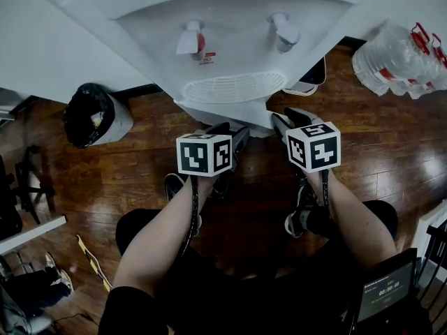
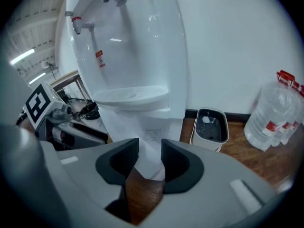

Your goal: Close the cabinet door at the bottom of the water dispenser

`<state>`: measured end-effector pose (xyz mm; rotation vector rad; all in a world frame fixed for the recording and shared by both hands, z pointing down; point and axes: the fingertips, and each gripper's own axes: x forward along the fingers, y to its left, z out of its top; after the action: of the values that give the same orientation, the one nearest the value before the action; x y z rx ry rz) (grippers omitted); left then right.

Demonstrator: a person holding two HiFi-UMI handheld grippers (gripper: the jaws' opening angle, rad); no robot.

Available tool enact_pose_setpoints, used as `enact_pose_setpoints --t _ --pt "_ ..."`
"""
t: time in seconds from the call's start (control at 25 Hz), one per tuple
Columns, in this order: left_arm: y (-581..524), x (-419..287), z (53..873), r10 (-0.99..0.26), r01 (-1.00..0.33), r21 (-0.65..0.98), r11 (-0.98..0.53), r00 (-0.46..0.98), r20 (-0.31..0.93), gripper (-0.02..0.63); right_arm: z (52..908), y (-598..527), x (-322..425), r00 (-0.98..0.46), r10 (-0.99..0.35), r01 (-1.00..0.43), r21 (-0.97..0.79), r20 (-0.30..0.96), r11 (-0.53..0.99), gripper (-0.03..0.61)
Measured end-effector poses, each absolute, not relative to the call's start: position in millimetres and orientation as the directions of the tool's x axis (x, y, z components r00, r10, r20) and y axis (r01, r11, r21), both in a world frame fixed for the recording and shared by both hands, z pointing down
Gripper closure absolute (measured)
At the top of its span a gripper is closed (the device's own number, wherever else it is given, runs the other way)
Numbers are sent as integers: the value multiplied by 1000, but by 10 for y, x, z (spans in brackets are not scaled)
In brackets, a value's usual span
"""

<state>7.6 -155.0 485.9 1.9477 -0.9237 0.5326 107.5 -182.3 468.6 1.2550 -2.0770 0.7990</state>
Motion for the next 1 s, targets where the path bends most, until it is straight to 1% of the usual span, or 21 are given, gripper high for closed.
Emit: enact_pose_setpoints --t 0.12,0.24,0.4,0.48,0.52,0.56,0.64,0.68,0.76,0.88,1.0 --pt "-1514 1 5012 -354 -819 446 -360 563 747 380 4665 -1937 1119 -361 -580 -913 -149 730 380 430" --pt "-1579 -65 5156 -346 -833 429 -350 540 767 382 4651 -2004 1141 -357 -589 -914 -141 725 381 430" --pt "-1831 -290 5208 -407 -875 383 -295 478 778 382 4602 -2124 1124 -390 -610 -914 -209 690 347 430" --pt "-1875 -352 5213 -424 -889 372 -266 455 783 410 4511 -2179 1165 -398 -640 -917 -265 657 299 428" --pt "-1880 -358 5215 -429 -892 372 -256 450 783 409 4460 -2194 1208 -398 -656 -917 -297 641 267 428" --pt "-1887 -356 5217 -433 -893 374 -251 449 782 408 4421 -2194 1256 -399 -668 -914 -330 628 235 414" --pt "-1915 -351 5220 -434 -891 386 -240 455 778 410 4407 -2143 1320 -413 -666 -901 -388 621 196 328" --pt "-1929 -351 5222 -434 -890 393 -232 457 776 409 4432 -2093 1326 -425 -653 -895 -402 627 196 290" --pt "-1946 -354 5226 -436 -892 397 -217 452 778 410 4520 -1972 1296 -448 -617 -888 -401 647 224 251" --pt "-1956 -354 5222 -444 -897 391 -207 442 779 408 4710 -1823 1234 -453 -564 -891 -358 690 279 230" --pt "-1960 -339 5214 -450 -901 386 -200 434 781 408 4939 -1778 1179 -444 -522 -894 -324 728 309 227"
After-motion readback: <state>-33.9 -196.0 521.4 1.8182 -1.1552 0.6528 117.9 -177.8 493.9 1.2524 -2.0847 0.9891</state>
